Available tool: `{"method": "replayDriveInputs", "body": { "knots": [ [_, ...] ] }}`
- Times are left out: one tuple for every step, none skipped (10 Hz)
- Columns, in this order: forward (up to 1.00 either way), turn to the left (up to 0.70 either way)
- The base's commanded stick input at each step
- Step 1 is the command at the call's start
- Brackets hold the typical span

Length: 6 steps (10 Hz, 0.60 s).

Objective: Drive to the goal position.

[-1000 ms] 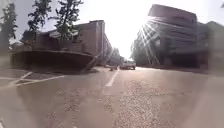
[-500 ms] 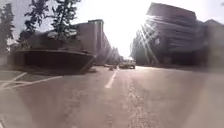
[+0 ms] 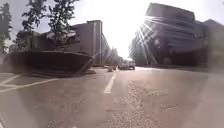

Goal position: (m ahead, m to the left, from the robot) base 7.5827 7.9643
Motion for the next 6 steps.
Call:
{"method": "replayDriveInputs", "body": {
  "knots": [
    [0.70, 0.00],
    [0.70, 0.00],
    [0.70, 0.00],
    [0.70, 0.00],
    [0.70, 0.00],
    [0.70, 0.00]
  ]
}}
